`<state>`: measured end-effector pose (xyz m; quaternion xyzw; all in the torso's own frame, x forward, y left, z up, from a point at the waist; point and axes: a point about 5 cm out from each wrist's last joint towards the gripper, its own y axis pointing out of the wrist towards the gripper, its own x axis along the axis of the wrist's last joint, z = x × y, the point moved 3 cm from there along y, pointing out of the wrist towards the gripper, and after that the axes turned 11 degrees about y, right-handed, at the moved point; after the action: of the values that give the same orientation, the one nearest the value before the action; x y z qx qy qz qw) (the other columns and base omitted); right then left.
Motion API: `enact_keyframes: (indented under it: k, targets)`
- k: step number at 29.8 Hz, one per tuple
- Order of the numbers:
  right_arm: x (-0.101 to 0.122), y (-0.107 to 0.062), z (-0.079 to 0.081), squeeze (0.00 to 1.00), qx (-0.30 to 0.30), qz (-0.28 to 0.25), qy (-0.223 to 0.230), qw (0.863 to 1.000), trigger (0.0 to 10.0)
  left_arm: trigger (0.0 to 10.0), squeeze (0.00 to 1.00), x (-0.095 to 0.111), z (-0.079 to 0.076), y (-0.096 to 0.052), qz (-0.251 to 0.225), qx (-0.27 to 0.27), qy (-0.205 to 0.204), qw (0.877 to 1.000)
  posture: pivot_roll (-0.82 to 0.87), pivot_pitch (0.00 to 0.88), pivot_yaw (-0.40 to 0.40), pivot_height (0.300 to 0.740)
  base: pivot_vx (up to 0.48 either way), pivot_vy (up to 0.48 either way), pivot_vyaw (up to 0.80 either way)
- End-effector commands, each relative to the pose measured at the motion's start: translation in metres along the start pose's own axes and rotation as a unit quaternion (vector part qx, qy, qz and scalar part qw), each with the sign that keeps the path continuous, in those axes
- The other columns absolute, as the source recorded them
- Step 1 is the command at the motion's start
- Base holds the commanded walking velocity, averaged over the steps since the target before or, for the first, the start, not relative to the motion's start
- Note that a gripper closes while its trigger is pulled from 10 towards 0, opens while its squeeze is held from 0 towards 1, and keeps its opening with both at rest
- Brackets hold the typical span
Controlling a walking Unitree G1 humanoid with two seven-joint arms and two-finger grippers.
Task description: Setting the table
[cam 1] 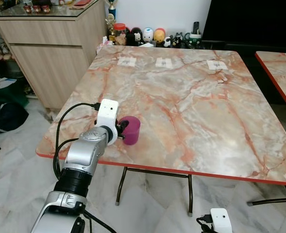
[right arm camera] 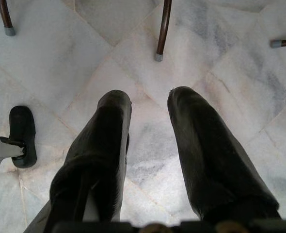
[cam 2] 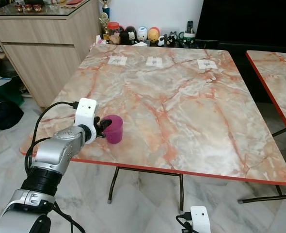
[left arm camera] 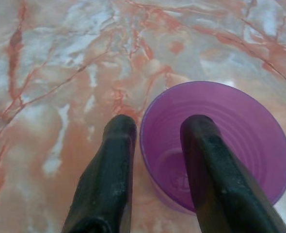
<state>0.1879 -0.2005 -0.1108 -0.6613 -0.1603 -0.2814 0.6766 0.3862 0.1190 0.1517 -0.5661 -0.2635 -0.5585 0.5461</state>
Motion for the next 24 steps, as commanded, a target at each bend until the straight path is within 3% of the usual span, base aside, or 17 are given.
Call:
enact_keyframes:
  k: [1,8,13,18,24]
  targets:
    - [-0.002,0.0,0.0,0.0,-0.002,0.002,0.004,1.0,10.0,0.0,0.0,0.001,0.002,-0.002,-0.005,0.001,0.015,1.0,0.09,0.0,-0.022,0.74,0.0,0.0,0.0]
    - [-0.002,0.0,0.0,0.0,-0.002,0.002,0.004,1.0,10.0,0.0,0.0,0.001,-0.006,-0.004,-0.01,-0.018,0.026,0.999,0.09,0.0,-0.022,0.74,0.0,0.0,0.0]
    - [-0.001,0.0,0.0,0.0,-0.002,0.002,0.004,1.0,10.0,0.0,0.0,0.0,-0.012,-0.005,-0.013,-0.038,0.063,0.997,0.09,0.0,-0.022,0.74,0.0,0.0,0.0]
    - [-0.002,0.0,0.0,0.0,-0.002,0.002,0.003,1.0,10.0,0.0,0.0,0.007,-0.013,-0.009,-0.049,-0.038,0.057,0.996,0.09,0.0,-0.023,0.74,0.0,0.0,0.0]
    - [-0.002,0.0,0.0,0.0,-0.001,0.003,0.002,1.0,10.0,0.0,0.0,0.001,-0.018,-0.012,-0.043,-0.05,0.078,0.995,0.09,0.0,-0.023,0.74,0.0,0.0,0.0]
